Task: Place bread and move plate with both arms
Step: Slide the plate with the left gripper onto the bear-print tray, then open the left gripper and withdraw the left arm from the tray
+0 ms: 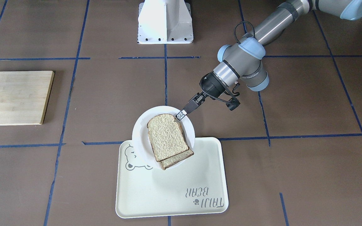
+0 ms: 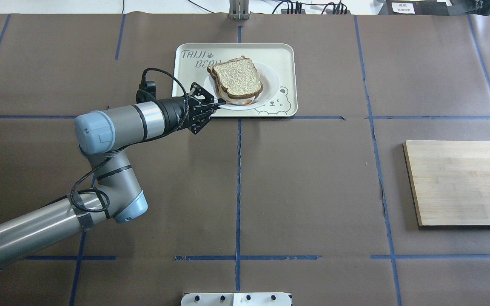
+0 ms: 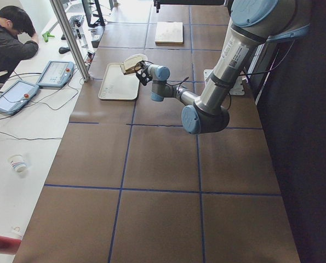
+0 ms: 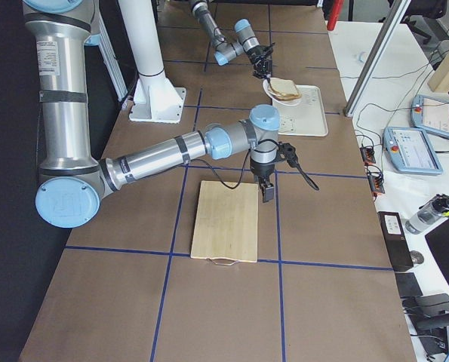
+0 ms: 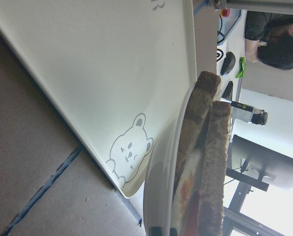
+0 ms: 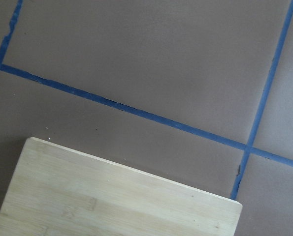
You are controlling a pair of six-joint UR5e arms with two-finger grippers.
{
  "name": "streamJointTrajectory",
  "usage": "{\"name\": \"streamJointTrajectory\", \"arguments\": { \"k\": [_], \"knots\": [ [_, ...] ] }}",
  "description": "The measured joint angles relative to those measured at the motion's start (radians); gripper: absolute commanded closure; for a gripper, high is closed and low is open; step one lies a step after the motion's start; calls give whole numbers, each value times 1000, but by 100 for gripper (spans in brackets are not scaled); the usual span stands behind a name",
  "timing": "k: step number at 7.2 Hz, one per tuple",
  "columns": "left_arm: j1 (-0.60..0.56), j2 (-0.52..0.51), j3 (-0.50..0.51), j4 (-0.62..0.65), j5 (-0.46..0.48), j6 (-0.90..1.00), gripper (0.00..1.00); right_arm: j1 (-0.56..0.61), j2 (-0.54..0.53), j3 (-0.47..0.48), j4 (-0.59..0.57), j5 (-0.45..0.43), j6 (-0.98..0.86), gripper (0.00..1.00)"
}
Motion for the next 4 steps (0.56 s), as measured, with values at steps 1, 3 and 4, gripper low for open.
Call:
{"name": "streamJointTrajectory", "arguments": {
  "k": [1,3,4],
  "knots": [
    [-1,-28,61,-4,34,-7,100,36,-6,-23,-1,36,-46,0],
    [-9,-101,212,-4,76,-10,100,74,-44,-34,-6,98,-66,0],
    [-16,-135,274,-3,81,-10,99,83,-59,-35,-8,108,-67,0]
  ]
}}
